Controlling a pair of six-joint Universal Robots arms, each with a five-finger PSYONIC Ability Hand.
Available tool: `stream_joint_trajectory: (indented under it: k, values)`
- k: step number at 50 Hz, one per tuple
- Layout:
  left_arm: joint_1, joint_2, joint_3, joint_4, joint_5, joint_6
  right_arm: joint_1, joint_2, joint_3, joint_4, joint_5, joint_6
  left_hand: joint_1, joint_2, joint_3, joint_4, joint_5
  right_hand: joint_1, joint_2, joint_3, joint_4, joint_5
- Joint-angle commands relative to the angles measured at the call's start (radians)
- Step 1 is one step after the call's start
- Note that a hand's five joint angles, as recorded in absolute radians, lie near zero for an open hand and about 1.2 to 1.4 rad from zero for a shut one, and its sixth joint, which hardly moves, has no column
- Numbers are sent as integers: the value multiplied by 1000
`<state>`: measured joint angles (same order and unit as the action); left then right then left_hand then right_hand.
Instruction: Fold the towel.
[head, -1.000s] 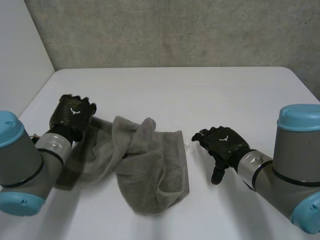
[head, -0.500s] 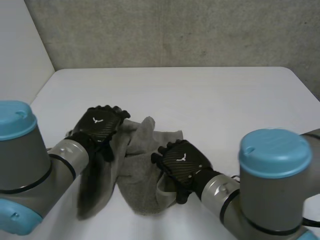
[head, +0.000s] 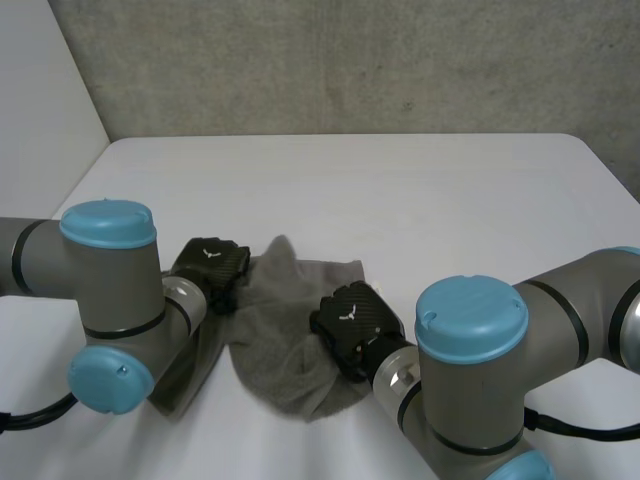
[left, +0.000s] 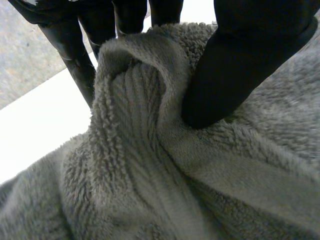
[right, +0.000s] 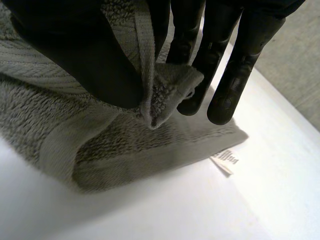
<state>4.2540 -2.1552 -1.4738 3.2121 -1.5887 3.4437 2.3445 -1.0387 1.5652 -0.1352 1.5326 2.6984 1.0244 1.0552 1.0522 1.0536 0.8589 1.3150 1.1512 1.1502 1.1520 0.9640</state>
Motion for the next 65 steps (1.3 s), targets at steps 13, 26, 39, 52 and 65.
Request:
stream_joint_trajectory:
  k: [13, 26, 39, 52, 65]
  values:
    - [-3, 150, 392, 284, -10, 158, -195, -70, -468, -238, 81, -131, 372, 341, 344, 343, 363, 81, 245, 246, 244, 258]
    - [38, 324, -67, 380, 70, -195, -292, -173, -271, 2, 6, -110, 372, 341, 344, 343, 363, 81, 245, 246, 244, 258]
    - [40, 239, -402, 240, 223, -135, -424, -30, -96, 359, -101, -190, 101, 70, 73, 72, 92, 81, 245, 246, 244, 258]
    - [6, 385, -280, -46, 231, -32, -447, -119, 44, 236, -111, -183, -708, -739, -736, -737, -717, 81, 245, 246, 244, 258]
    - [-28, 175, 0, -87, 217, -32, -445, -116, 81, 200, -111, -184, -626, -657, -654, -655, -635, 81, 245, 246, 244, 258]
